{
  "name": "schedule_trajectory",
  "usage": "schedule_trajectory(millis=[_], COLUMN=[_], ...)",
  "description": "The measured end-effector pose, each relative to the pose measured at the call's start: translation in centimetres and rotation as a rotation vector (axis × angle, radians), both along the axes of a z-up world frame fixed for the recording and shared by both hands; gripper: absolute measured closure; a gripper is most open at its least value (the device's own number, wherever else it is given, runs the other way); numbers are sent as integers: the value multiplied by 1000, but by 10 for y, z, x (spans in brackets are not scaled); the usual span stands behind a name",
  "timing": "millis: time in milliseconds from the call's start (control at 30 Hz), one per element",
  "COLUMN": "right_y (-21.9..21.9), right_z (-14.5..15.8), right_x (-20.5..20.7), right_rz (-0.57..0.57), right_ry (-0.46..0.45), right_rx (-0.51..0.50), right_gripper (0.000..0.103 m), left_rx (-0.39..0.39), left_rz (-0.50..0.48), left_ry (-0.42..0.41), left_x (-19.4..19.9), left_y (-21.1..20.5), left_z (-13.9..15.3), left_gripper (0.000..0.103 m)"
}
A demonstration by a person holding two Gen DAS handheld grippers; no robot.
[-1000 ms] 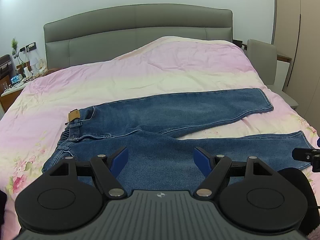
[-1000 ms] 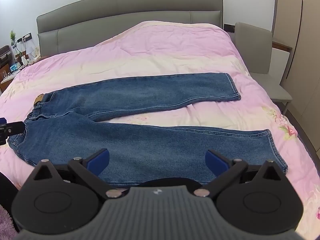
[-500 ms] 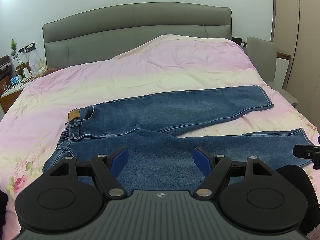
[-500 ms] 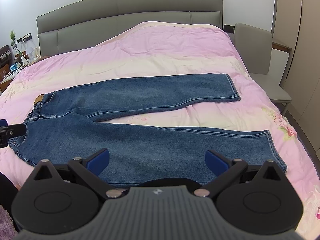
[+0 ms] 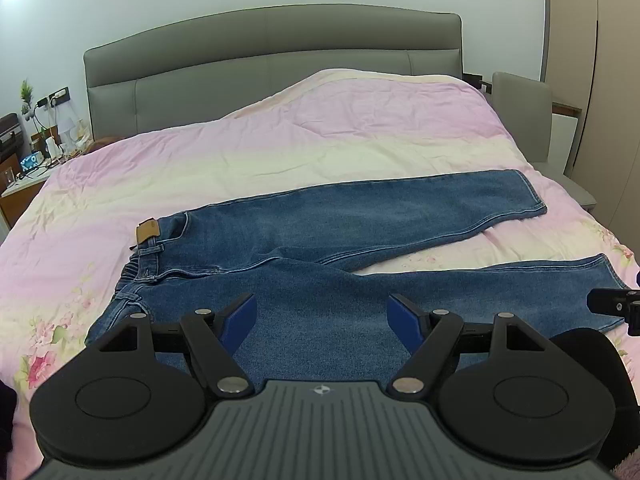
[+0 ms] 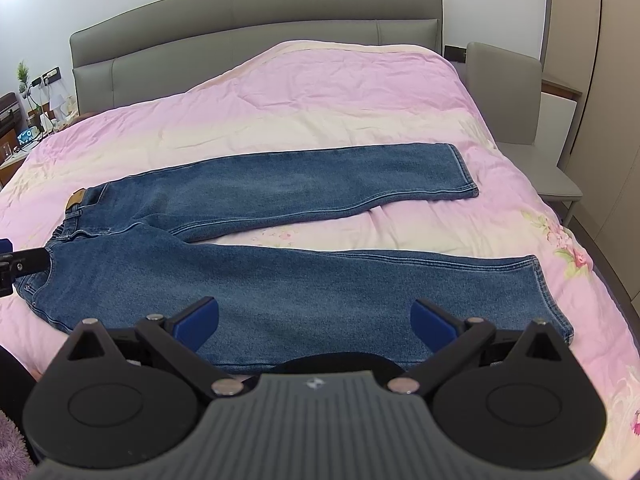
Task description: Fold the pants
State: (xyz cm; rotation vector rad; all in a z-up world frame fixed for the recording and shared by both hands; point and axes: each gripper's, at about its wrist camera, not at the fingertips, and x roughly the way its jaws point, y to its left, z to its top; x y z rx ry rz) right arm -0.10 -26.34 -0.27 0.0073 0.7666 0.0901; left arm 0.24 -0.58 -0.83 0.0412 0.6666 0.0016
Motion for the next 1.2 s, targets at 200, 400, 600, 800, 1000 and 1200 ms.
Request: schedule_trajectory(millis=[200, 400, 600, 800, 1000, 1200], right_y=[0, 0, 2, 2, -2, -30], right_z=[0, 0, 0, 0, -2, -9], right_x=[0, 1, 2, 2, 4, 13], right_rz=[1, 2, 7, 9, 21, 13], right_ry=[-17, 13, 35, 30, 23, -22], right_rx=[-2, -1, -7, -2, -4, -52], right_gripper=[5, 5, 5, 5, 5, 5], left_rx=[2, 3, 5, 7, 39, 159], left_rz=[-1, 0, -1, -2, -50, -169], left_ry=[-1, 0, 1, 1, 8, 37], left_x=[0, 0, 0, 0, 1, 8], left_y=[0, 0, 1, 1, 9, 25], left_z=[0, 0, -1, -1, 0, -6], left_gripper=[16, 16, 16, 16, 16, 21])
